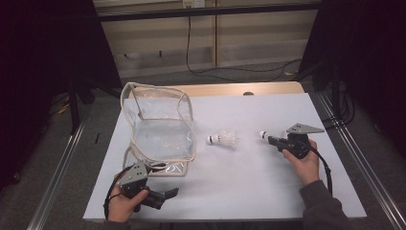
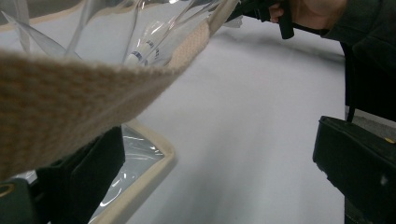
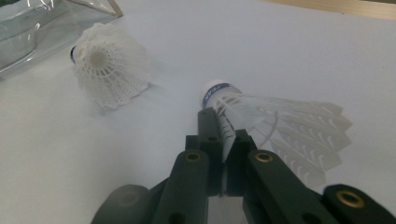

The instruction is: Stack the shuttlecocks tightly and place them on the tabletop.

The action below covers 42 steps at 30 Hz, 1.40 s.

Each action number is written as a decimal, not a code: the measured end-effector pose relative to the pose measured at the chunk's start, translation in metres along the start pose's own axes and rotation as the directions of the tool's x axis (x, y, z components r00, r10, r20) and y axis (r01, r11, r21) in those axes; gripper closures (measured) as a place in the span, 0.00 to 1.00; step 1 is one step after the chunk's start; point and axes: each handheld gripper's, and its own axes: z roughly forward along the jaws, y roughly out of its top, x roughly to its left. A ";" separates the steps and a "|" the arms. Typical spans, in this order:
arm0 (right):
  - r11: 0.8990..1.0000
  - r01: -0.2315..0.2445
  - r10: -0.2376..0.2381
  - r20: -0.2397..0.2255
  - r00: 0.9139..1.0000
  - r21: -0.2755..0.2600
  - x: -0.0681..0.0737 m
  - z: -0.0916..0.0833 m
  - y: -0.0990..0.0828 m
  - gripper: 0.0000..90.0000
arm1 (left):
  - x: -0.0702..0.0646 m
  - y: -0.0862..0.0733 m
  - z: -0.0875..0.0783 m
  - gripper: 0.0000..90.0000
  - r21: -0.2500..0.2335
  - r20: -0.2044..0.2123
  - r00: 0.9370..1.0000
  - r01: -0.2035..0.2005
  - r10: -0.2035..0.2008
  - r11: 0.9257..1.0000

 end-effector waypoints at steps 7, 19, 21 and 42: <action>1.000 0.006 -0.006 -0.025 1.000 -0.001 0.003 0.000 0.002 0.99 | 0.000 0.000 0.000 0.03 -0.001 -0.003 1.000 -0.006 0.006 1.000; 1.000 0.012 -0.012 -0.042 0.999 0.002 0.005 0.001 0.002 0.99 | 0.000 -0.001 -0.001 0.03 -0.013 -0.009 1.000 0.001 -0.001 1.000; 1.000 0.015 -0.015 -0.045 0.999 0.002 0.006 0.002 0.002 0.99 | 0.001 -0.002 -0.001 0.03 -0.012 -0.010 1.000 -0.003 0.003 1.000; 1.000 0.027 -0.027 -0.092 0.995 -0.004 0.013 0.003 0.005 0.99 | 0.001 -0.004 -0.002 0.02 -0.024 -0.019 1.000 0.000 0.000 1.000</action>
